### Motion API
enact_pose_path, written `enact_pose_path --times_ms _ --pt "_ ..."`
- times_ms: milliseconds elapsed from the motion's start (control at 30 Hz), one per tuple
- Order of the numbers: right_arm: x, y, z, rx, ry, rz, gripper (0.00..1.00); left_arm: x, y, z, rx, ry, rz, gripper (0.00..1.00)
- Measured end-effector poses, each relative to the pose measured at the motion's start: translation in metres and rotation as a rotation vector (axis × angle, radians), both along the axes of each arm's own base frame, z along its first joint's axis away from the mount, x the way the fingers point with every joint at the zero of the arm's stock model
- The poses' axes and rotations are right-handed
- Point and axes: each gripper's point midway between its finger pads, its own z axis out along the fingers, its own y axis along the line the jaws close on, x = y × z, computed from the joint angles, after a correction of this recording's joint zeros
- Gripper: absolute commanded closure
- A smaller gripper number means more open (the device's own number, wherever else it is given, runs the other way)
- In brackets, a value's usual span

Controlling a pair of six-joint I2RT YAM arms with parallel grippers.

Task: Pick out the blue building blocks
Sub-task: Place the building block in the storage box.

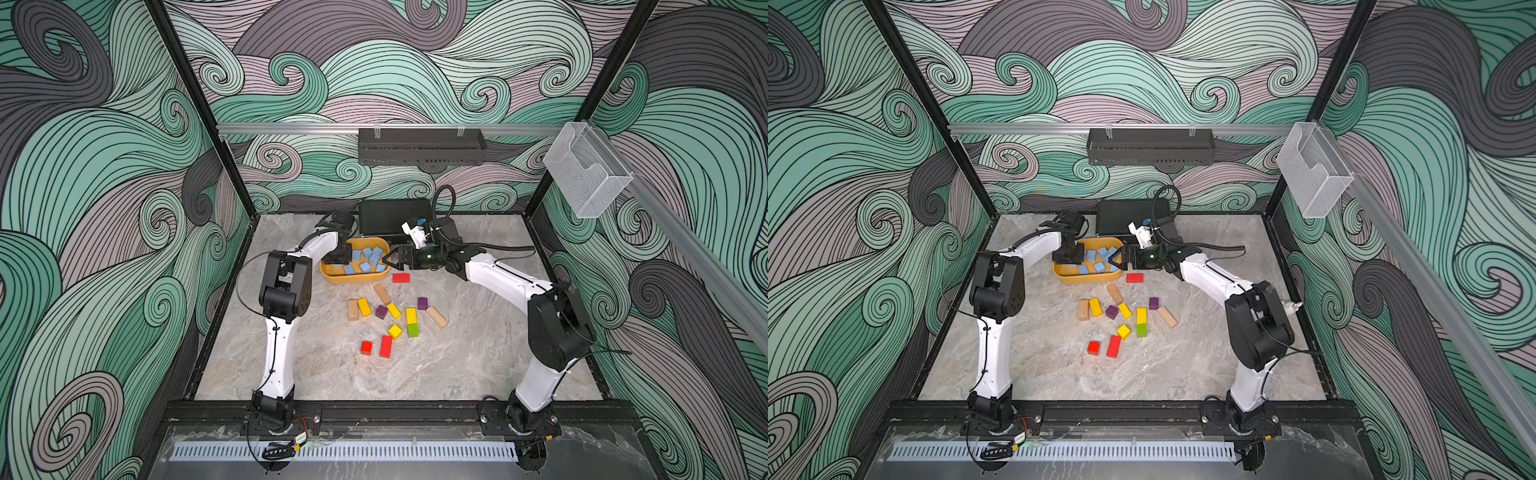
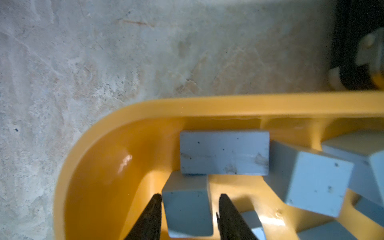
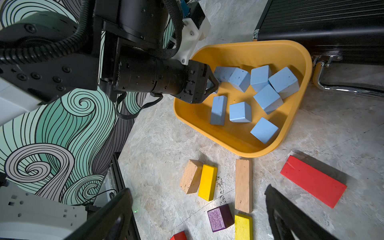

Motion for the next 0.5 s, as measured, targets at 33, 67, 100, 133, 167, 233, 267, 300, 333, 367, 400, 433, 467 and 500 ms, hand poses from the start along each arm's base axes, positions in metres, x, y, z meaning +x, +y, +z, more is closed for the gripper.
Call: enact_pose_path --times_ms 33,67,100,133,167,233,267,300,333,367,400,433,467,500 --pt "0.0 0.0 0.0 0.0 0.0 0.001 0.01 0.0 0.0 0.001 -0.001 -0.001 0.0 0.46" --pt "0.0 0.0 0.0 0.001 0.001 0.002 0.01 0.002 -0.001 0.004 -0.003 -0.005 0.001 0.43" --pt "0.0 0.0 0.0 0.002 0.001 0.003 0.01 0.003 -0.001 0.006 -0.006 -0.011 0.001 0.41" --pt "-0.001 0.0 0.0 0.003 0.001 0.004 0.01 0.004 -0.002 0.007 -0.007 -0.015 0.001 0.38" --pt "-0.001 0.0 0.0 0.003 0.002 0.005 0.01 0.004 -0.002 0.01 -0.009 -0.019 0.002 0.37" --pt "-0.001 0.001 0.001 0.004 0.002 0.006 0.01 0.004 -0.002 0.014 -0.011 -0.023 0.002 0.35" --pt "-0.001 0.001 0.001 0.004 0.002 0.006 0.01 0.004 -0.002 0.018 -0.014 -0.029 0.002 0.34" --pt "-0.001 0.001 0.001 0.004 0.003 0.006 0.01 0.004 -0.002 0.022 -0.017 -0.035 0.002 0.33" --pt "-0.001 0.001 0.0 0.004 0.003 0.007 0.01 0.003 -0.002 0.027 -0.021 -0.043 0.001 0.31" --pt "-0.001 0.001 0.001 0.004 0.004 0.007 0.01 0.004 -0.003 0.034 -0.026 -0.056 -0.001 0.3" --pt "-0.002 0.001 0.0 0.004 0.005 0.009 0.01 0.004 -0.003 0.042 -0.031 -0.07 -0.002 0.28" --pt "-0.002 0.001 0.0 0.004 0.008 0.01 0.01 0.004 -0.003 0.049 -0.035 -0.083 -0.002 0.28" --pt "-0.003 0.001 0.0 0.003 0.011 0.011 0.01 0.004 -0.003 0.059 -0.041 -0.102 -0.004 0.27" --pt "-0.003 0.001 0.001 0.002 0.012 0.012 0.01 0.004 -0.003 0.07 -0.047 -0.122 -0.005 0.26"
